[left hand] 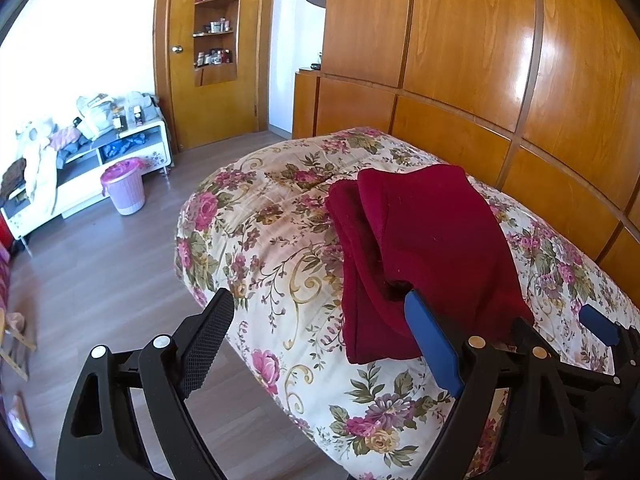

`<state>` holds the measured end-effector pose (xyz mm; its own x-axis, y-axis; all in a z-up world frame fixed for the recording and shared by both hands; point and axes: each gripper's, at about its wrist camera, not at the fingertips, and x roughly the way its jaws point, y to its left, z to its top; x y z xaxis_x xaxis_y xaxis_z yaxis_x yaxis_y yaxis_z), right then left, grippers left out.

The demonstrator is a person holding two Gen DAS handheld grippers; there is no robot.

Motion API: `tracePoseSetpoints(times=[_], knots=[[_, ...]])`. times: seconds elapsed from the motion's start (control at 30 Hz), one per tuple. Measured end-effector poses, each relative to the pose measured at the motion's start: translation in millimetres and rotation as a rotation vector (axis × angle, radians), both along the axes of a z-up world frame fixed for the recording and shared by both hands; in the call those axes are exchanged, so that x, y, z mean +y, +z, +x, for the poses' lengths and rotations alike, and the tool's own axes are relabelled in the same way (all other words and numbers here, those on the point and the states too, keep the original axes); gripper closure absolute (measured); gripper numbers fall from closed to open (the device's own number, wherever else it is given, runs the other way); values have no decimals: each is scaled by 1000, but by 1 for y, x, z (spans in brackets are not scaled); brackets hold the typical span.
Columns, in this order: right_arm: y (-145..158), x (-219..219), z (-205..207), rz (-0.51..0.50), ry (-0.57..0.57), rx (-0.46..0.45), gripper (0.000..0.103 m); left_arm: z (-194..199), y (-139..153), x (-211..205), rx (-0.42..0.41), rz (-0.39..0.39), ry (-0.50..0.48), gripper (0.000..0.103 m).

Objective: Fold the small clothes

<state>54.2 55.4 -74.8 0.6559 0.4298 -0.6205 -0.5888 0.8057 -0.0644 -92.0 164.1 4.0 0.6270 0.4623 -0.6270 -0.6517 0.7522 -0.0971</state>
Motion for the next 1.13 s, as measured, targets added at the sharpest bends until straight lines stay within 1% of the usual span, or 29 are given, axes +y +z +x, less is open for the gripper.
tracePoseSetpoints(times=[0.27,0.63,0.8,1.13], knots=[[-1,0,0,-2,2,1,3,-3,4,0,-9,-2,13,17],[-5,0,2,-8,4,13,3,-2,2,1,0,-9,22,17],[-7,1,2,-12,4,14,3,-3,0,1,-2,13,30,17],[-6,0,2,6,4,15,3,-6,-4,4,10,-14,53,17]])
